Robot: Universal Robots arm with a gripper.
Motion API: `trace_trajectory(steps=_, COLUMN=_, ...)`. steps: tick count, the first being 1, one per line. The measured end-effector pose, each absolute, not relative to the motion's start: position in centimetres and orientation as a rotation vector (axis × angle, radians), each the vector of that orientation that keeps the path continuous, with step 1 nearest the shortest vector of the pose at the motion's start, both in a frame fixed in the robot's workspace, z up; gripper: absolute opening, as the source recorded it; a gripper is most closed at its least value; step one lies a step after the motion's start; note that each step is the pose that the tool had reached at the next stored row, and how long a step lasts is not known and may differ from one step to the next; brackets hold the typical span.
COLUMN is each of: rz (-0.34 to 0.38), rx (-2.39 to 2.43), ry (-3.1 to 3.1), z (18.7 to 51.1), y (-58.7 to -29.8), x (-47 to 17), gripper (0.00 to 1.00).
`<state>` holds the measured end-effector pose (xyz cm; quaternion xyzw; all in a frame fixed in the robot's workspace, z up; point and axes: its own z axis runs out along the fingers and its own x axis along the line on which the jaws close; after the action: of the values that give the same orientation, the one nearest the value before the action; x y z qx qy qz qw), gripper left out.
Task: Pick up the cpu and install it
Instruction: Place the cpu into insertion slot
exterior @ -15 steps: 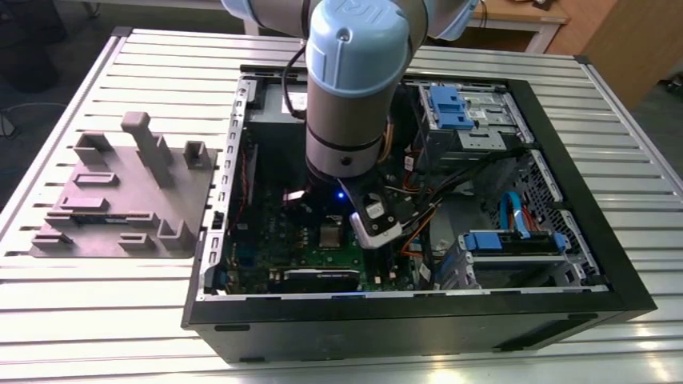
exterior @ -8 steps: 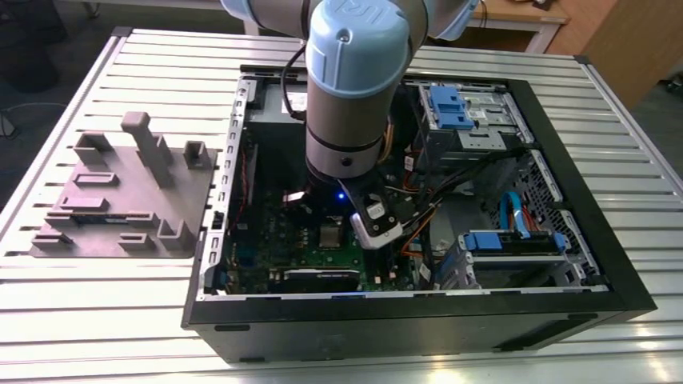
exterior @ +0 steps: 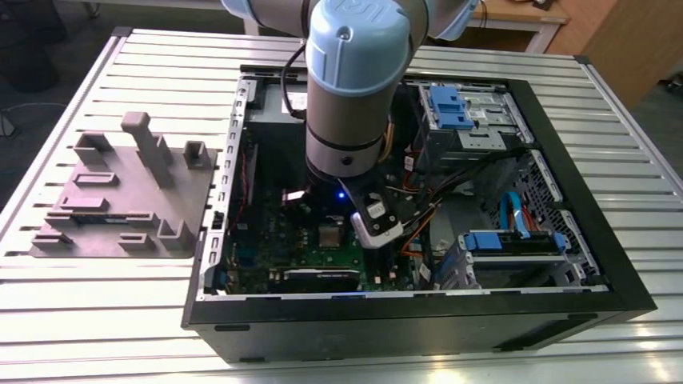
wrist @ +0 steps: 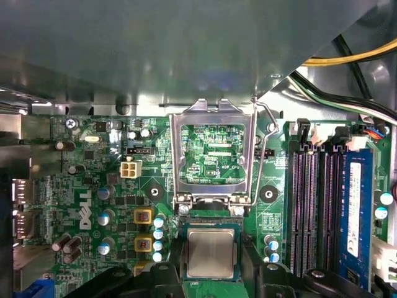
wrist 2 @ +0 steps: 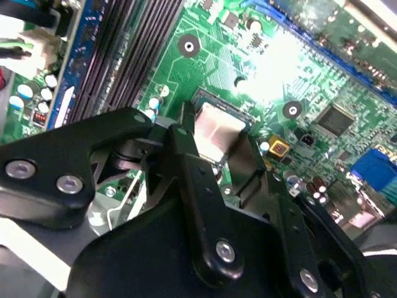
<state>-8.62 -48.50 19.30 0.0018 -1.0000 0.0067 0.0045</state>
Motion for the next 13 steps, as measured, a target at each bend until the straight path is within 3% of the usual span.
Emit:
trace_trajectory(steps=7, rz=0.021, rx=0.006, ry=-3.131, z=20.4, y=-48.5, x=-8.6, gripper=0.49)
trace_trajectory(steps=10, rz=0.021, rx=0.006, ry=-3.129, z=20.9, y=-48.5, x=-8.6, gripper=0.41)
trace_trajectory(steps=12, rz=0.021, rx=0.006, ry=-3.128, z=21.0, y=-48.5, x=-8.6, gripper=0.29)
trace_trajectory(steps=13, rz=0.021, rx=0.006, ry=-3.128, z=21.0, y=-48.5, x=-8.6, gripper=0.29)
